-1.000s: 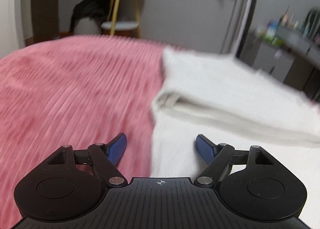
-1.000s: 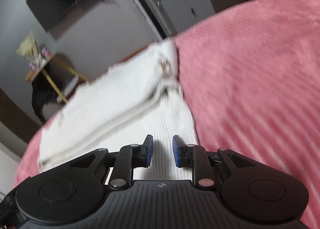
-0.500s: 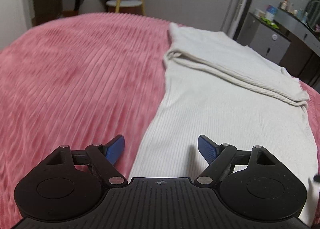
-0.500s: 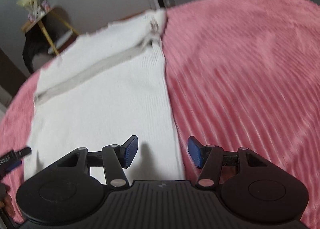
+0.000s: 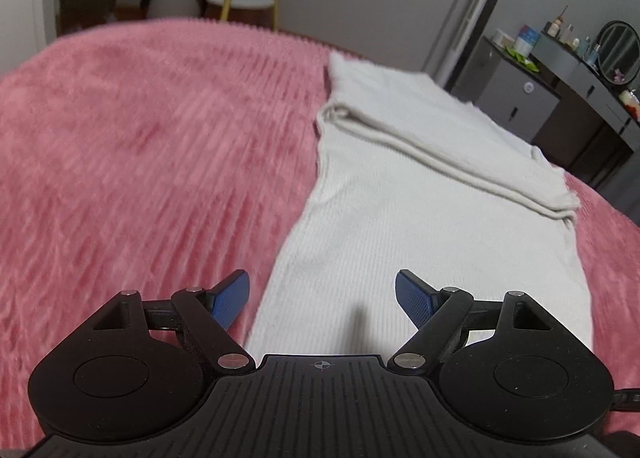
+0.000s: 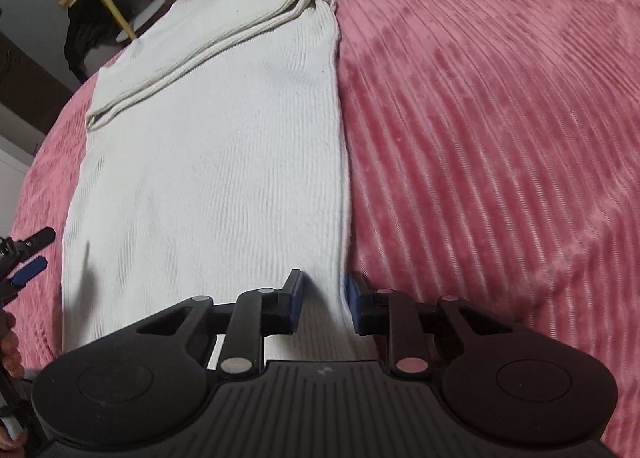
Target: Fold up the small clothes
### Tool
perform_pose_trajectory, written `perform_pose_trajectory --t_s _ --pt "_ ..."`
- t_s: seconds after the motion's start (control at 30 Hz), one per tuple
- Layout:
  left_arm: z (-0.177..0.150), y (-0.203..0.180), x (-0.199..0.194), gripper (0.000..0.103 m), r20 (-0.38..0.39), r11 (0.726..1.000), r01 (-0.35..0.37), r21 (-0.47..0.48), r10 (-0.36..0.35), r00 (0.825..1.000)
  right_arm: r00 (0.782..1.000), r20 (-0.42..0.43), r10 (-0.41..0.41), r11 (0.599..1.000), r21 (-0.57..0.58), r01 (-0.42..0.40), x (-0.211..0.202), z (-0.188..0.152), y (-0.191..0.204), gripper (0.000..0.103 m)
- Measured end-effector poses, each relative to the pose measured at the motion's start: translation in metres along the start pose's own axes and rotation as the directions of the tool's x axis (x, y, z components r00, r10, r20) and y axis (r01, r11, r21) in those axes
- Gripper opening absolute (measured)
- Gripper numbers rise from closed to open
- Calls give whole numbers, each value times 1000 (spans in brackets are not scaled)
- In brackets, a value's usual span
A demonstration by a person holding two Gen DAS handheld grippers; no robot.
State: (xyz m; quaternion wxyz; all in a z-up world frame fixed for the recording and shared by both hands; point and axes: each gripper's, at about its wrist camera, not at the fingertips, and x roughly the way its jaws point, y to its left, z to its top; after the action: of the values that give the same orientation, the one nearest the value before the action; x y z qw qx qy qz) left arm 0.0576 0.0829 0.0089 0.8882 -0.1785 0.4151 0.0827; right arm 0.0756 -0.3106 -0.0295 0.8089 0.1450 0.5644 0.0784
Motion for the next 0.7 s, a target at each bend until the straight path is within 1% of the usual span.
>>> perform_pose_trajectory --t_s 0.03,0.1,0.17,0.23,0.27,0.3,0.33,0.37,0.4,0.47,0.53,0.57,0.6,0.63,0.67,0.7 --pt "-2 2 2 85 -28 1000 1 0 -1 1000 1000 -11 11 1000 7 -11 1 -1 -2 27" --pt "-6 7 7 85 -65 1000 -30 -3 30 997 998 -26 52 999 19 -51 4 -2 -5 28" --pt "-8 15 11 85 -109 999 -41 -28 38 993 996 -33 79 997 15 -79 4 -2 -6 29" --pt "-10 21 13 85 -153 998 -24 -50 16 988 995 -33 92 996 5 -92 3 -3 -7 25" --pt "-11 22 13 85 -171 999 -23 -46 15 985 995 -36 98 995 9 -98 3 -2 -8 19" --pt "-12 23 15 84 -187 999 -33 -34 26 982 994 -42 103 995 16 -103 4 -2 -10 17" --pt "-13 24 17 83 -202 999 -48 -26 42 978 992 -46 113 993 26 -112 4 -1 -13 17" --pt "-13 26 19 80 -217 998 -50 -24 43 975 991 -51 120 992 32 -119 4 -1 -14 17" --pt "-13 27 21 76 -237 999 -32 -31 24 971 991 -55 124 992 31 -122 3 -1 -15 18" --pt "-14 27 25 73 -262 999 -27 -24 19 965 990 -65 126 992 11 -126 4 -2 -13 19" --pt "-15 23 26 65 -270 999 -35 13 37 962 988 -77 131 991 1 -131 5 -3 -12 19" --pt "-15 21 26 59 -271 998 -43 37 52 961 988 -78 133 991 -3 -134 6 -3 -12 19" --pt "-14 19 25 48 -273 997 -47 62 63 960 988 -78 136 990 -8 -137 6 -3 -11 18" --pt "-14 19 23 39 -278 996 -34 79 55 959 987 -75 141 990 -12 -142 6 -4 -11 15" --pt "-12 20 23 26 -293 996 -17 90 43 955 986 -72 152 988 -18 -154 5 -4 -11 9" --pt "-11 20 22 13 -304 994 -3 111 37 952 983 -70 167 985 -23 -169 3 -4 -10 9"
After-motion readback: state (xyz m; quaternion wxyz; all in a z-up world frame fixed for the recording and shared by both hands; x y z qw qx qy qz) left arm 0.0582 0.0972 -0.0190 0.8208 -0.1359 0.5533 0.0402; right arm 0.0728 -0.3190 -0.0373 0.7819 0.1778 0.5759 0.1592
